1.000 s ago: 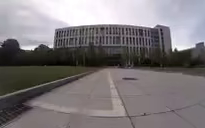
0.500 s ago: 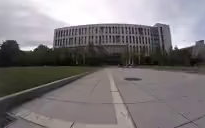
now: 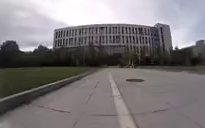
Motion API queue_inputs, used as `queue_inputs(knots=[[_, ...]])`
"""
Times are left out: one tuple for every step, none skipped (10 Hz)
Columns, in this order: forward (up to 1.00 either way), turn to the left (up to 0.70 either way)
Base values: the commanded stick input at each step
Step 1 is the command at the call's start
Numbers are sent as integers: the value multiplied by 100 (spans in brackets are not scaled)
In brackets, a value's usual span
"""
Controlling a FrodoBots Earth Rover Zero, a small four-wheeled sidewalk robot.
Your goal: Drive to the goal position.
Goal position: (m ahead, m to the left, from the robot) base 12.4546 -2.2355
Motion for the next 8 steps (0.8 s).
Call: queue_inputs(knots=[[70,0],[70,0],[70,0],[70,0],[70,-4],[70,-13],[70,-18],[70,0]])
